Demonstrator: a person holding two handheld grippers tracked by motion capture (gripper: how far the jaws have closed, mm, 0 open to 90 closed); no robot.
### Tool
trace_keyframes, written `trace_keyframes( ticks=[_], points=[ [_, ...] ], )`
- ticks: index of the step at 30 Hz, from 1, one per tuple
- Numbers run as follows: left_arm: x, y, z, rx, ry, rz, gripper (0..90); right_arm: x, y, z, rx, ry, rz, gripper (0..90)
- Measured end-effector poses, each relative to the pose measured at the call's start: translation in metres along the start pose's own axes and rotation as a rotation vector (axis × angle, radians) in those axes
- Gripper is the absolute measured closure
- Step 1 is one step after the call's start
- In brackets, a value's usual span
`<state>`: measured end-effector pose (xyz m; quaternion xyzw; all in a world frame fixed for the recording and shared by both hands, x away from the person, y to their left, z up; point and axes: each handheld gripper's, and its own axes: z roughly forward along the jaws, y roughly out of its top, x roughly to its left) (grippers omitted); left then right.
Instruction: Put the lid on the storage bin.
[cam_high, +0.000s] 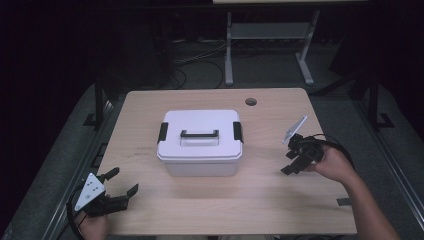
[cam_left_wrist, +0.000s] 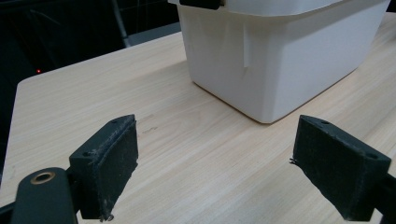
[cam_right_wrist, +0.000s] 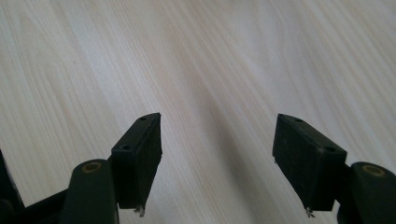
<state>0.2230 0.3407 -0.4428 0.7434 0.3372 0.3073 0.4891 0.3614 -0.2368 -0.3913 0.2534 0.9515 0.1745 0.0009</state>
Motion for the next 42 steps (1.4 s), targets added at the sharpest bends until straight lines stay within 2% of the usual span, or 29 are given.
trace_keyframes(
  ticks=[9, 23, 42],
  points=[
    [0.0, 0.0, 0.0, 0.002, 0.0, 0.002, 13.5, 0.0, -0.015, 0.004, 0.0, 0.008, 0.028, 31.1],
    [0.0, 0.0, 0.001, 0.005, -0.002, 0.001, 13.5, 0.002, -0.034, 0.01, 0.0, 0.015, 0.046, 30.8],
    [-0.001, 0.0, 0.002, 0.006, -0.005, 0.0, 13.5, 0.006, -0.053, 0.015, -0.015, 0.023, 0.081, 30.7]
  ],
)
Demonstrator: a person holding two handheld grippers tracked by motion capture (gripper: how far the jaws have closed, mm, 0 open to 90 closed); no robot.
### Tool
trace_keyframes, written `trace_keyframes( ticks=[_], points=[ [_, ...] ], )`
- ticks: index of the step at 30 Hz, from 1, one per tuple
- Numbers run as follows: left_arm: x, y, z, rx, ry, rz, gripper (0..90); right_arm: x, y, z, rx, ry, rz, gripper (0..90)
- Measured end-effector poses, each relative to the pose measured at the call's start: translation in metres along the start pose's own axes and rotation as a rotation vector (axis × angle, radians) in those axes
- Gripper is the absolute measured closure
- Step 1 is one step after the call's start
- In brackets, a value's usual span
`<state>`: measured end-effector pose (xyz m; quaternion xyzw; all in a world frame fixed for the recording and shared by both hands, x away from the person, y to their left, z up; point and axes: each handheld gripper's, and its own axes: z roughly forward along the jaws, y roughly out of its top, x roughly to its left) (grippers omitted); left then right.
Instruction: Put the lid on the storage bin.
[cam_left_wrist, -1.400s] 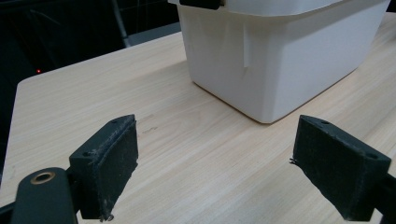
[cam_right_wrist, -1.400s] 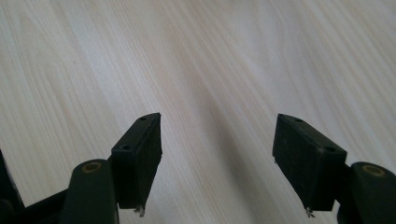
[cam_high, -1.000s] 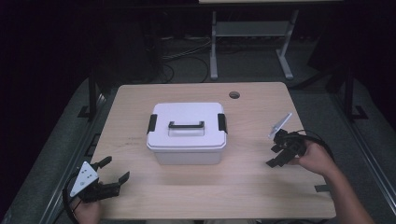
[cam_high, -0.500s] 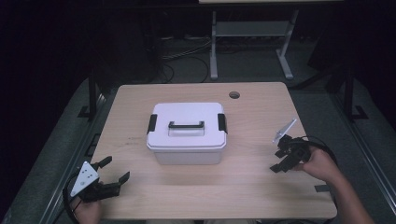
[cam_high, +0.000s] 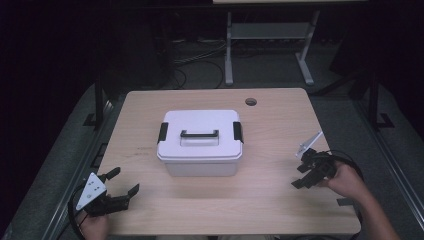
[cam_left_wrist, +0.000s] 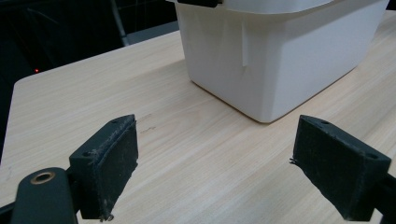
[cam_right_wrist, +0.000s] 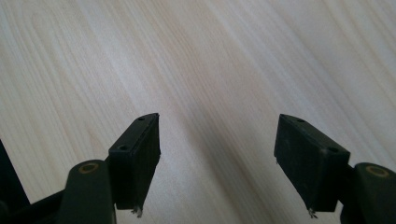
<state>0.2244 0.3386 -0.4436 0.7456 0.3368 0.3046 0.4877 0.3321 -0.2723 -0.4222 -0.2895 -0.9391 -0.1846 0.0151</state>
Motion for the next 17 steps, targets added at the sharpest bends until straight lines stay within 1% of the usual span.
trace_keyframes(
  ticks=[5, 17],
  points=[
    [0.0, 0.0, 0.0, 0.001, -0.001, 0.001, 13.5, 0.0, -0.005, 0.001, -0.007, 0.006, 0.012, 30.7],
    [0.001, 0.0, 0.001, 0.001, 0.0, 0.003, 13.5, 0.003, -0.019, 0.002, -0.025, 0.008, 0.022, 29.9]
  ],
)
